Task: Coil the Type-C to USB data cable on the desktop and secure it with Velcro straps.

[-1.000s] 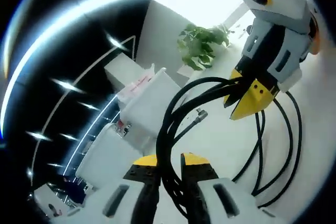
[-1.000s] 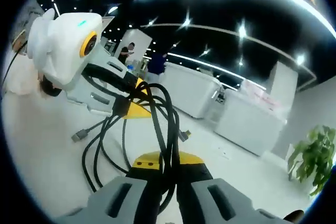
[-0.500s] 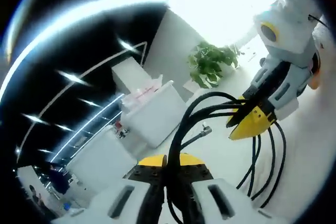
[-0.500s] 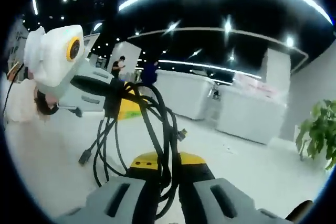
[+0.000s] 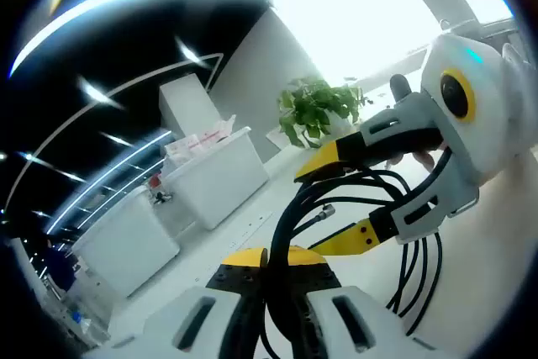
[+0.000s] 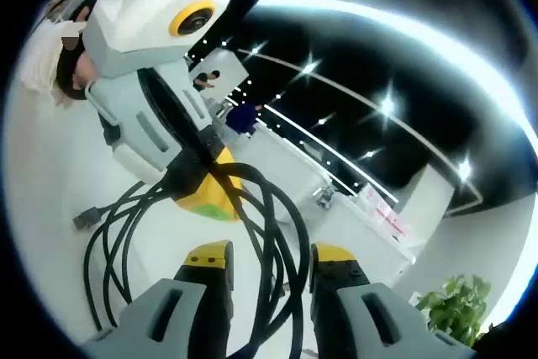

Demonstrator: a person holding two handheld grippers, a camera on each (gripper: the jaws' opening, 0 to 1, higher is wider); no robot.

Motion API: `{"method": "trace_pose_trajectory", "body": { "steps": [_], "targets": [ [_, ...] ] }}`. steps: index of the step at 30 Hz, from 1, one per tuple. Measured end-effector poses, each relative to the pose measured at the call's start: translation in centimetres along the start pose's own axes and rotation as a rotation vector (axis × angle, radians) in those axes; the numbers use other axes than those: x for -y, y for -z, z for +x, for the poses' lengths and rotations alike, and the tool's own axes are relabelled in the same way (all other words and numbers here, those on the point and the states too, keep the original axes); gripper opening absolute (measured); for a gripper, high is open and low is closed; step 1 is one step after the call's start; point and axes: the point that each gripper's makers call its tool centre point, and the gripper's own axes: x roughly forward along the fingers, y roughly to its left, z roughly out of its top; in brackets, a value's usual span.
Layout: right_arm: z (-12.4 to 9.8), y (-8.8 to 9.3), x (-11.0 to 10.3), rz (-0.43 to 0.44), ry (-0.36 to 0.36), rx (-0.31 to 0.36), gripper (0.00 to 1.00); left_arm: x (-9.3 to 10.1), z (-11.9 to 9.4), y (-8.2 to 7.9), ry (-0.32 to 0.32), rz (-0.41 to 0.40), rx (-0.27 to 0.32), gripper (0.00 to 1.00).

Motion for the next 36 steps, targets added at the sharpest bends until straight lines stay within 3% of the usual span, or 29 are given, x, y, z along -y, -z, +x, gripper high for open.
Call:
{"method": "trace_pose_trajectory", "body": {
  "steps": [4,7,9,14,19,25,29,32,34,36],
  "targets": [
    [0.2,0.8,0.4,-0.030,0.005,-0.028,0.18,0.6,-0.1,-0.2,0.016,0.040,-0.009,0.08],
    [0.3,1.0,0.5,0.093,-0.016,-0.026,0.10,0.7,0.1,-0.3,0.032,0.042,0.012,0.08],
    [0.4,1.4,0.4,0.090,-0.037,-0.050,0.09,0.8,0.3,-0.3,0.039,0.057,0.034,0.09],
    [0.5,2.2,0.1,0.140,-0.062,-0.082,0.05,0.7,1.3,1.3,-0.029,0.318,-0.009,0.25],
    [0.5,2.3,0.1,0.243,-0.077,-0.094,0.05,0.0,1.6,1.7,-0.082,0.347,-0.020,0.33],
    [0.6,2.2,-0.1,0.272,-0.079,-0.108,0.05,-1.7,1.4,2.2,-0.089,0.131,-0.047,0.45],
    [0.7,2.6,0.6,0.297,-0.042,-0.127,0.05,-2.5,0.1,-0.5,-0.038,0.002,0.072,0.44],
    [0.6,2.8,1.7,0.333,-0.005,-0.123,0.04,-3.0,-0.9,-1.5,0.023,-0.138,0.111,0.47],
    [0.6,2.9,2.1,0.356,0.004,-0.124,0.04,-2.8,-0.9,-1.1,0.066,-0.231,0.108,0.46],
    [0.5,2.7,2.1,0.369,0.007,-0.118,0.04,-1.7,-0.5,0.2,0.109,-0.280,0.058,0.47]
  ]
}}
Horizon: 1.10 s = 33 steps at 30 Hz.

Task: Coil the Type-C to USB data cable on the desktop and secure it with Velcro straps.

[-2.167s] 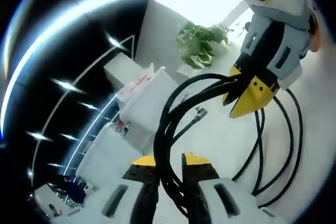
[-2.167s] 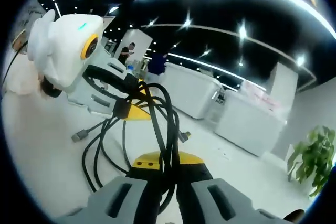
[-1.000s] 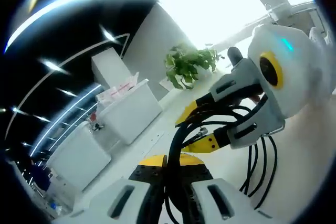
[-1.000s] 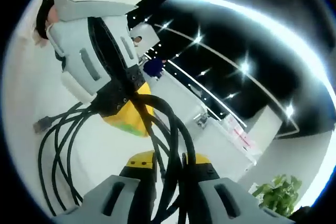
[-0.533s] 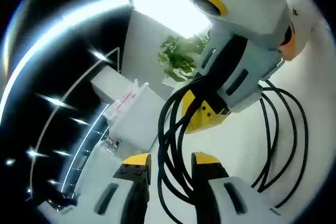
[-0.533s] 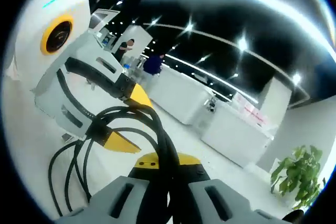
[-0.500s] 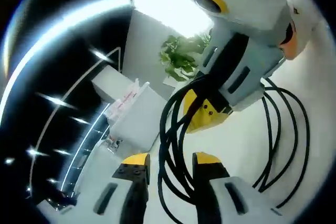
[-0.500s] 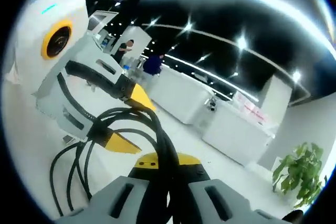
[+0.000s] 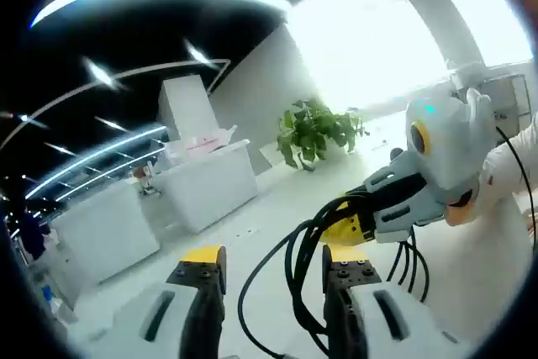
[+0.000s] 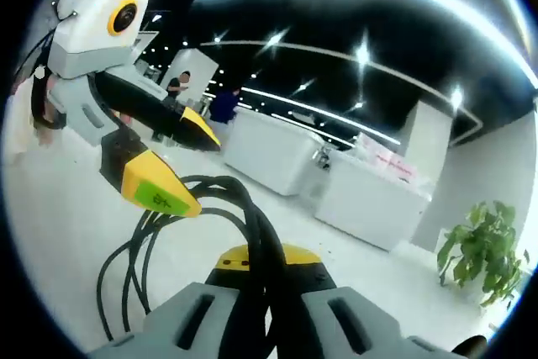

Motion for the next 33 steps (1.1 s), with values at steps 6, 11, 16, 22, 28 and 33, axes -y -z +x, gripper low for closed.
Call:
{"method": "trace_pose_trajectory", "body": {
  "steps": [6,11,16,22,28,33],
  "targets": [
    [-0.4,-1.0,-0.6,-0.016,-0.003,0.036,0.04,-2.1,1.4,3.0,-0.141,0.205,-0.101,0.60],
    [-0.5,-1.4,-1.0,-0.028,-0.011,0.056,0.04,-1.4,2.1,3.8,-0.079,0.106,-0.099,0.59],
    [-0.7,-2.1,-1.6,-0.070,-0.004,0.080,0.05,-1.4,2.2,4.4,-0.083,0.095,-0.120,0.39],
    [-0.5,-1.7,-2.1,0.025,-0.017,0.075,0.05,-1.8,1.8,3.7,-0.113,0.095,-0.111,0.10],
    [0.0,-0.4,-2.6,0.216,-0.056,0.062,0.11,-2.5,1.5,3.6,-0.152,0.166,-0.134,0.07],
    [-0.2,-0.5,-2.8,0.235,-0.092,0.080,0.34,-4.1,1.0,3.8,-0.218,0.283,-0.165,0.07]
  ]
}}
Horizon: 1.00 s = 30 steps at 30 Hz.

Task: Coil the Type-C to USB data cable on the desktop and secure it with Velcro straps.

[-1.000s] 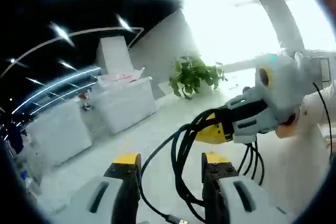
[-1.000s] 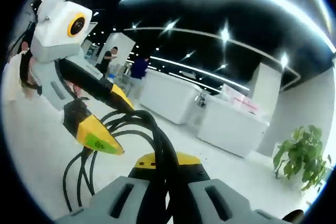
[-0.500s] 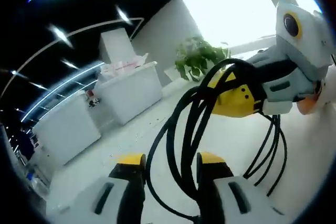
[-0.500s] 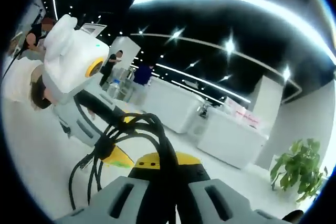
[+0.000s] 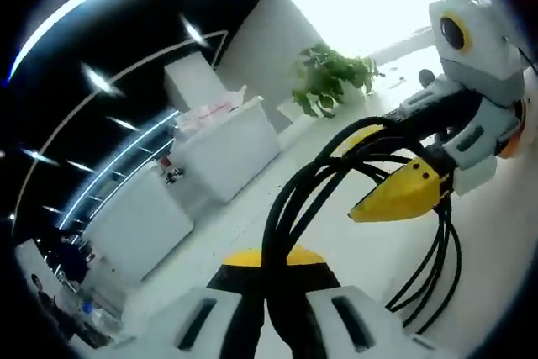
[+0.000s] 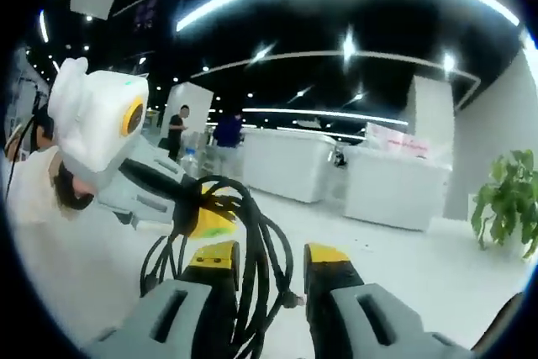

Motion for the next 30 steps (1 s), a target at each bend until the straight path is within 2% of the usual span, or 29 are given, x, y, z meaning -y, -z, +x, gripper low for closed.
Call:
{"method": "trace_pose_trajectory", "body": {
  "steps": [4,6,8,11,13,16,18,21,23,25,28,30],
  "targets": [
    [-0.2,-0.5,0.2,0.046,-0.020,0.005,0.36,-0.3,-0.1,0.0,-0.003,-0.002,0.004,0.07],
    [-0.2,-0.8,0.1,0.049,-0.031,0.003,0.42,-0.2,-0.1,-0.1,-0.004,0.015,0.001,0.07],
    [0.1,-1.5,-0.5,-0.023,-0.050,0.014,0.46,0.1,-0.2,-0.4,0.000,0.033,0.003,0.07],
    [0.9,-1.7,-1.4,-0.137,-0.052,-0.014,0.44,1.1,-0.5,-1.3,0.004,0.102,0.005,0.07],
    [1.3,-1.3,-1.9,-0.180,-0.048,-0.043,0.37,1.5,-0.8,-1.8,0.000,0.159,0.013,0.07],
    [1.5,-0.5,-1.1,-0.271,0.002,-0.085,0.17,1.6,-1.2,-2.1,-0.002,0.188,0.007,0.07],
    [1.5,-0.4,-0.6,-0.254,0.022,-0.077,0.07,1.5,-1.2,-2.2,0.002,0.192,0.017,0.07],
    [1.4,-0.2,-0.4,-0.223,0.025,-0.091,0.05,1.9,-0.8,-1.8,0.006,0.206,0.024,0.10],
    [1.4,-0.1,-0.8,-0.226,0.022,-0.097,0.05,1.7,-0.5,-1.0,-0.022,0.295,-0.013,0.16],
    [1.3,-0.1,-0.9,-0.223,0.019,-0.098,0.05,1.6,-0.1,-0.2,-0.053,0.384,-0.048,0.29],
    [1.3,0.1,-1.1,-0.185,0.008,-0.099,0.05,1.6,0.2,0.0,-0.056,0.367,-0.038,0.27],
    [1.3,0.2,-1.0,-0.166,0.005,-0.101,0.05,1.3,0.1,-0.1,-0.048,0.318,-0.022,0.20]
  ]
}}
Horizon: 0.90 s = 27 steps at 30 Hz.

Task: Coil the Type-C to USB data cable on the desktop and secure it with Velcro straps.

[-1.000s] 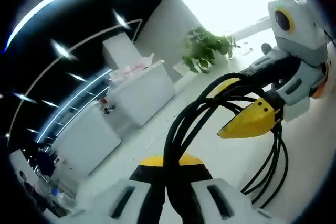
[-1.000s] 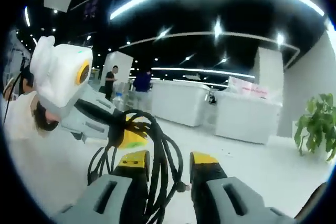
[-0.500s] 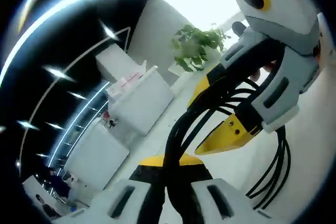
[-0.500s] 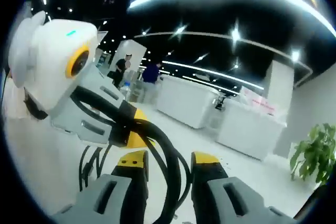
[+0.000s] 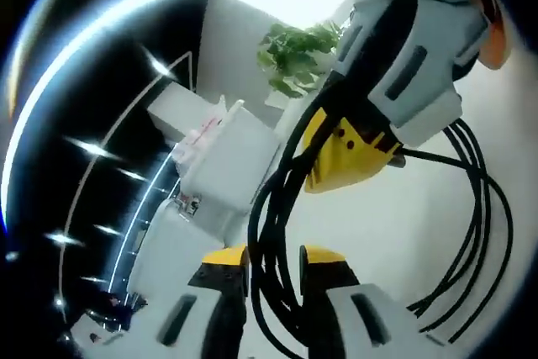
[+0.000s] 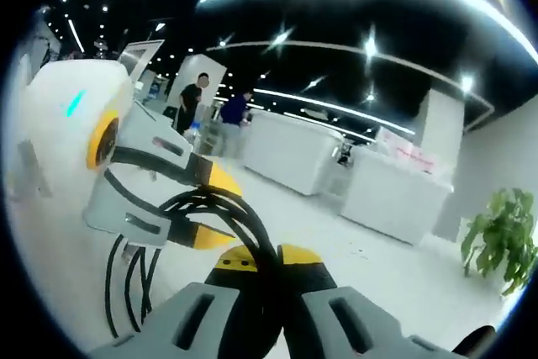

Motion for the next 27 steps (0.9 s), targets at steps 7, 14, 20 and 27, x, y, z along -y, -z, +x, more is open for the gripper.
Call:
{"method": "trace_pose_trajectory", "body": {
  "steps": [7,14,20,27],
  "targets": [
    [0.1,0.6,-1.0,0.186,-0.063,-0.011,0.05,-0.6,-0.3,-0.4,-0.002,-0.058,0.022,0.07],
    [0.0,0.6,-1.3,0.288,-0.083,0.017,0.13,0.1,-0.1,-0.2,0.016,-0.073,0.020,0.06],
    [-0.8,-1.4,0.3,0.519,-0.154,0.126,0.36,-2.1,-0.8,0.0,0.013,-0.191,0.051,0.05],
    [-2.5,-4.9,1.9,0.554,-0.203,0.285,0.36,-4.8,-1.8,0.7,-0.055,-0.166,0.043,0.05]
  ]
}}
